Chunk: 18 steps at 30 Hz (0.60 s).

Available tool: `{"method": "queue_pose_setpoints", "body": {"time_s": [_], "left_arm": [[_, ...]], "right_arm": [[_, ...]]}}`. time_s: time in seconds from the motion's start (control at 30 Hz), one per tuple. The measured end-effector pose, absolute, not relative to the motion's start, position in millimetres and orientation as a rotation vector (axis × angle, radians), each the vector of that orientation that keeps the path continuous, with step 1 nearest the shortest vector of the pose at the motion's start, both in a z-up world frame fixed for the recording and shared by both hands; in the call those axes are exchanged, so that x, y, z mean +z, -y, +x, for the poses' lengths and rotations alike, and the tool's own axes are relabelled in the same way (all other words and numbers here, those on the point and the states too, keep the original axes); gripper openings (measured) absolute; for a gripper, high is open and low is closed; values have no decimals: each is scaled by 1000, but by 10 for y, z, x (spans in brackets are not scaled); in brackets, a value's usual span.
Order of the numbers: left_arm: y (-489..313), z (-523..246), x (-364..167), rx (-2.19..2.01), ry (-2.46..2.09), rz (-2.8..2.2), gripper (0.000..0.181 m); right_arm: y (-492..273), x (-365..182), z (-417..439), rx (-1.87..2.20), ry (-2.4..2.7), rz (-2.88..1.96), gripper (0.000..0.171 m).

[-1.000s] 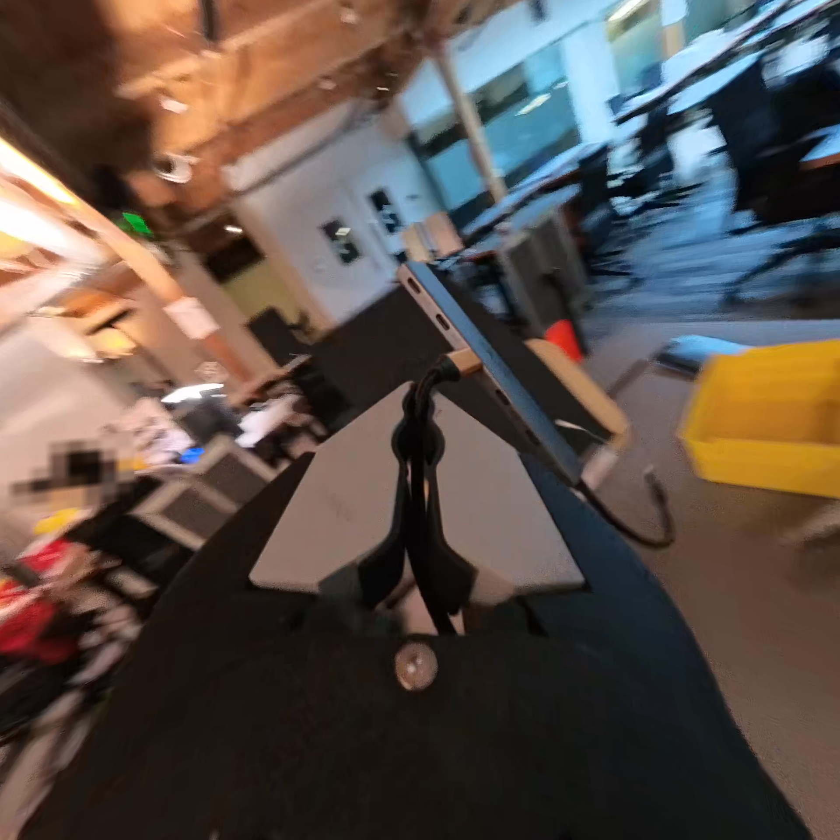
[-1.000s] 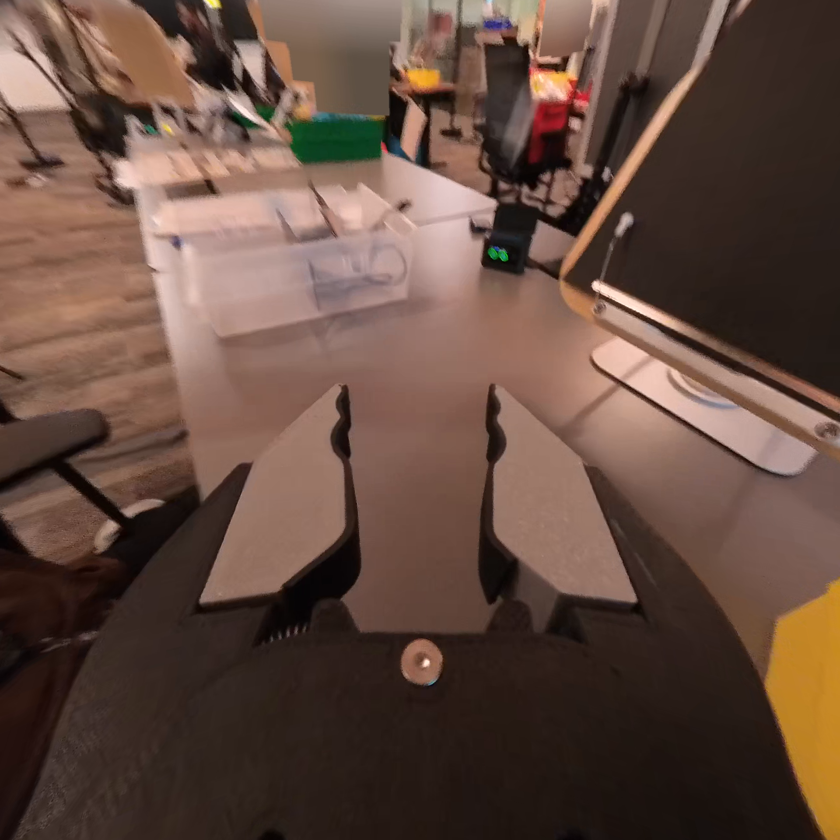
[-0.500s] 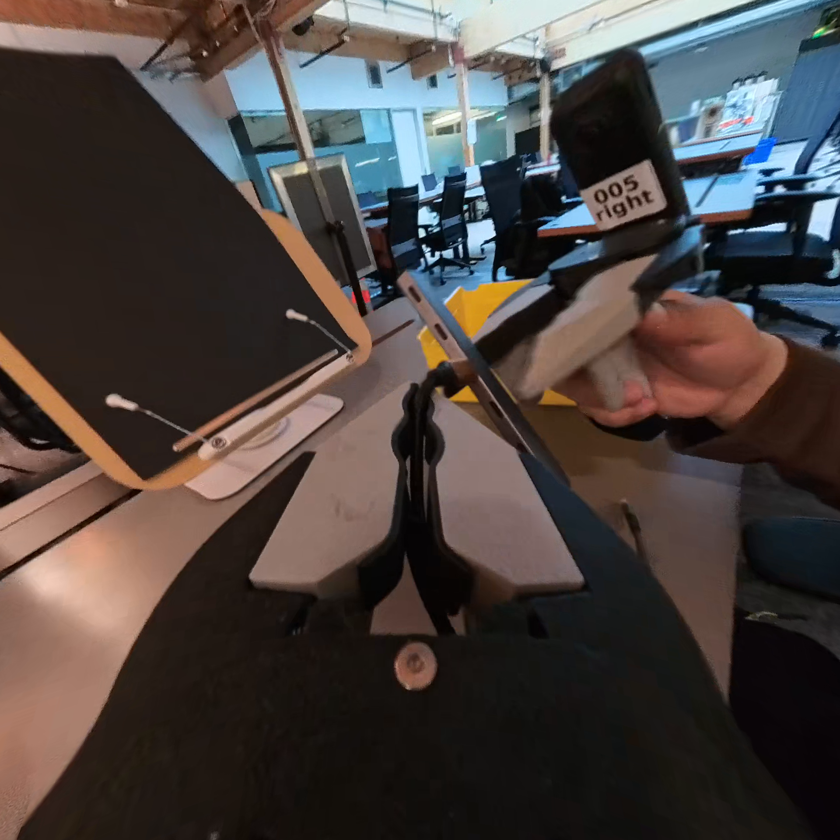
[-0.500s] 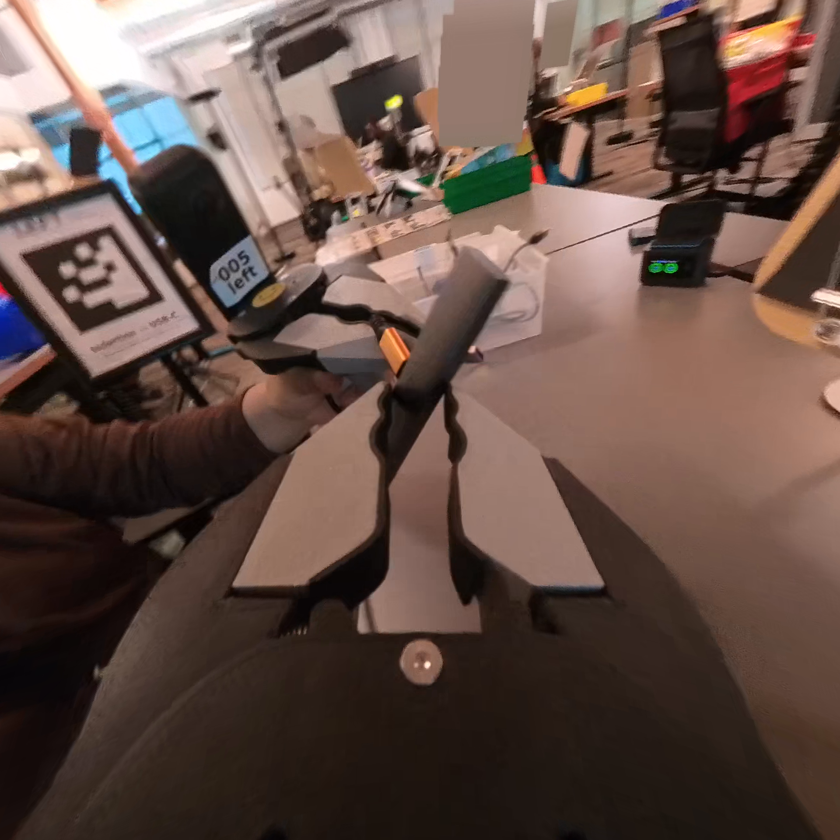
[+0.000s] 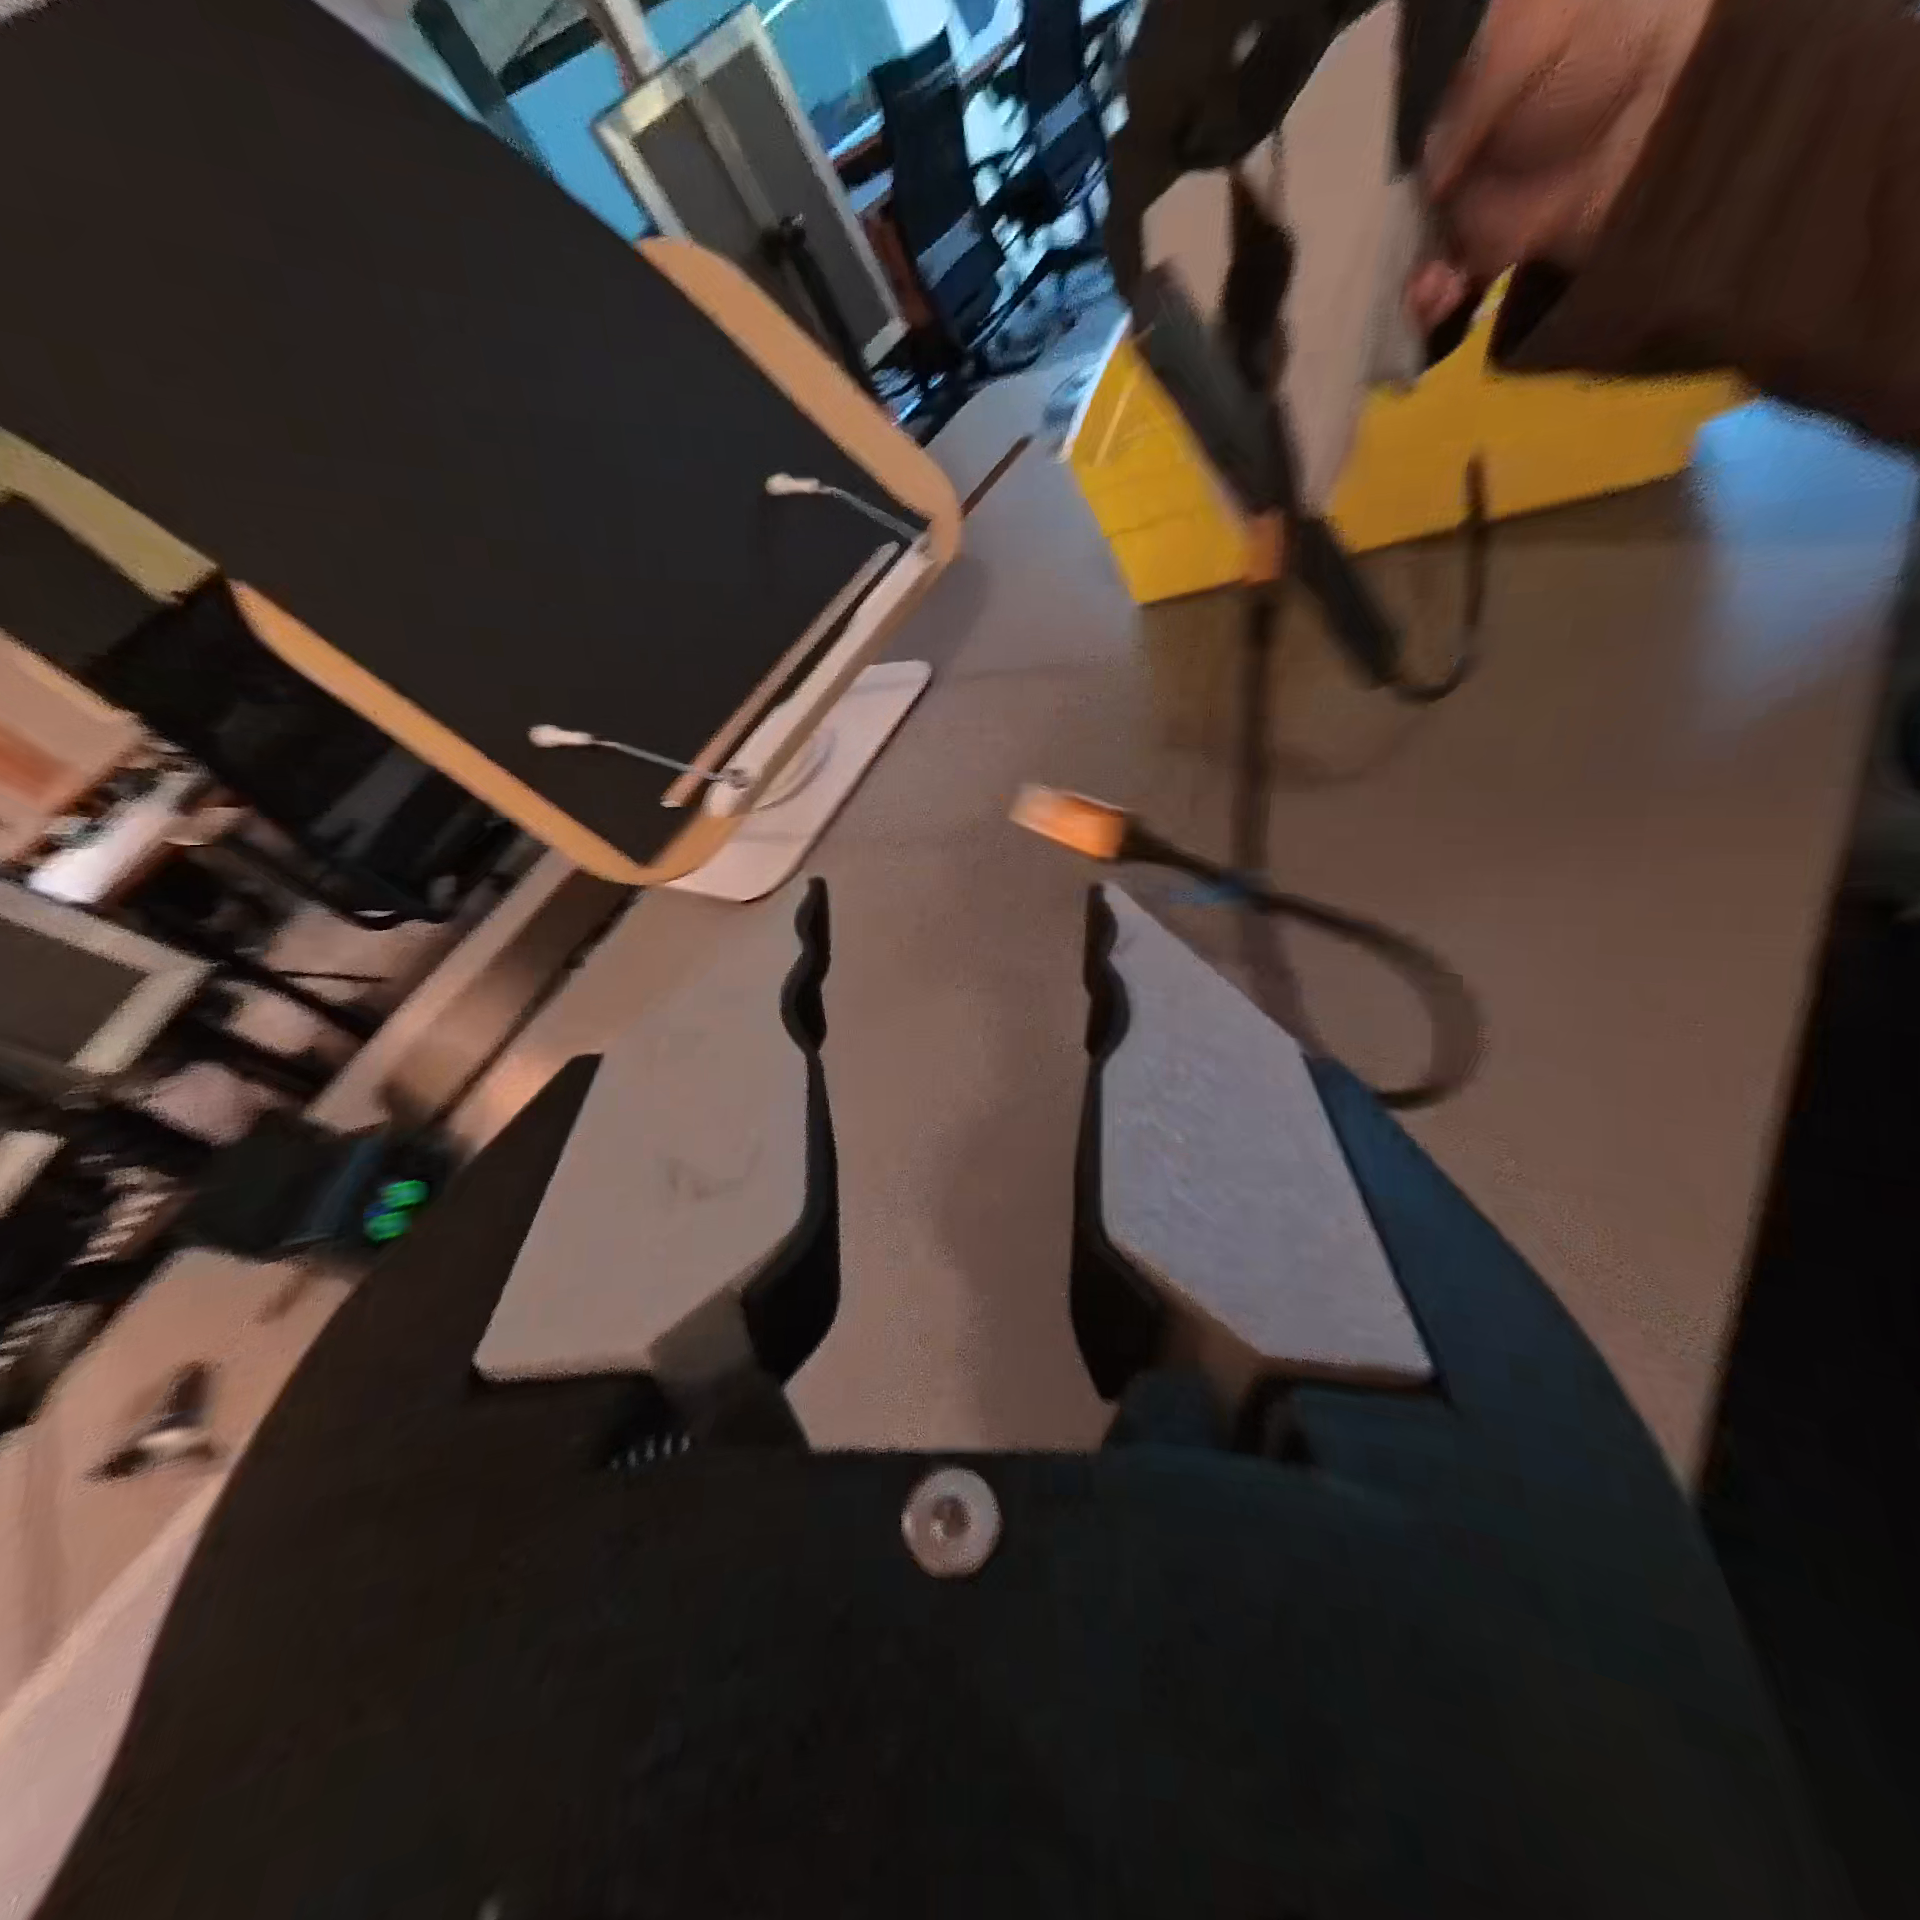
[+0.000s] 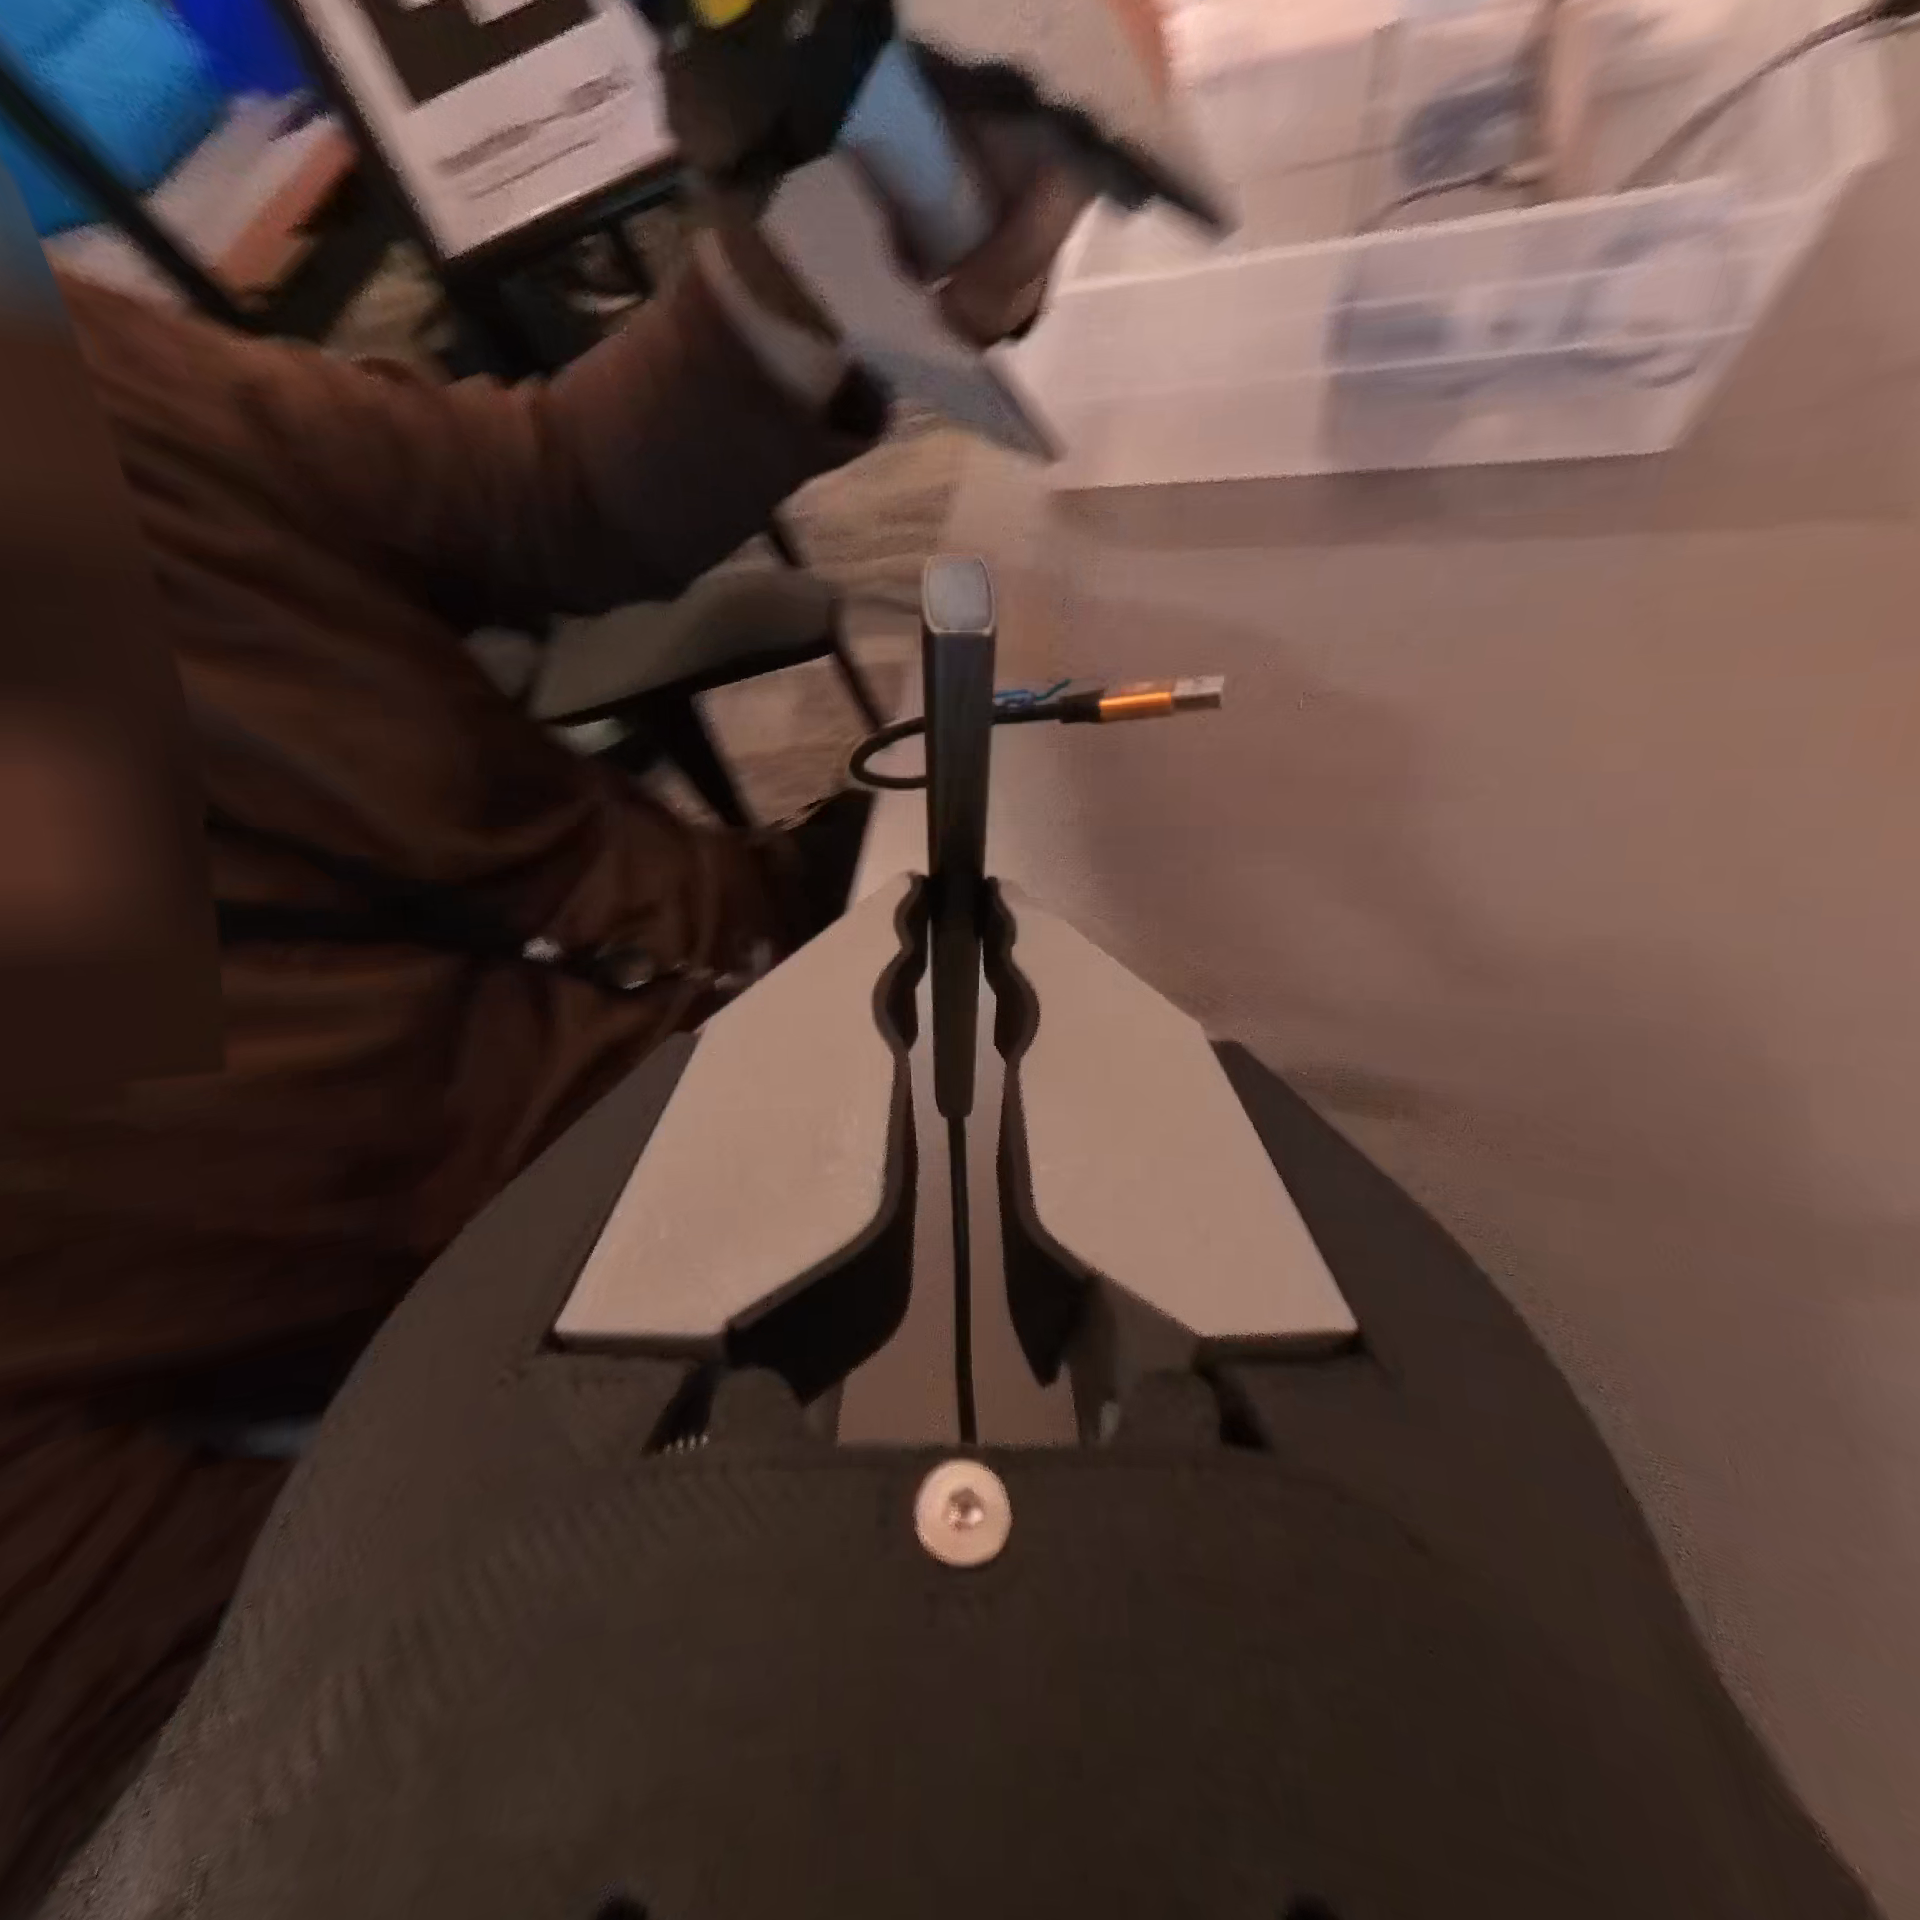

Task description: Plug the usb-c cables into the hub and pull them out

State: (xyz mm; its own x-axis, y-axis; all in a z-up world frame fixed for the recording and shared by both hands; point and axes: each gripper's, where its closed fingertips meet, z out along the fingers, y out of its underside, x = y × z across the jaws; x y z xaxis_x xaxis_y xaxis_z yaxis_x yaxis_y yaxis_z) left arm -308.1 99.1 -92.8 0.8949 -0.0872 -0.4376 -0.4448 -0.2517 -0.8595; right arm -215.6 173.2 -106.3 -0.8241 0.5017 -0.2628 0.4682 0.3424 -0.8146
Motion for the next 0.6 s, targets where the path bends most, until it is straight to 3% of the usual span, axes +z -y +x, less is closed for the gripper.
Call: {"method": "queue_pose_setpoints", "body": {"time_s": [0.17, 0.4, 0.6], "left_arm": [[-1286, -2718, -820, 601, -696, -1721, 47], [-1548, -2112, -1260, 669, -1089, -1552, 41], [-1573, -2078, -1541, 846, -1245, -1454, 11]], "right_arm": [[-1509, -1272, -1965, 1659, 2895, -944, 8], [-1288, -1548, -1777, 1785, 3107, -854, 8], [-1259, -1831, -1538, 1809, 3356, -675, 8]]}}
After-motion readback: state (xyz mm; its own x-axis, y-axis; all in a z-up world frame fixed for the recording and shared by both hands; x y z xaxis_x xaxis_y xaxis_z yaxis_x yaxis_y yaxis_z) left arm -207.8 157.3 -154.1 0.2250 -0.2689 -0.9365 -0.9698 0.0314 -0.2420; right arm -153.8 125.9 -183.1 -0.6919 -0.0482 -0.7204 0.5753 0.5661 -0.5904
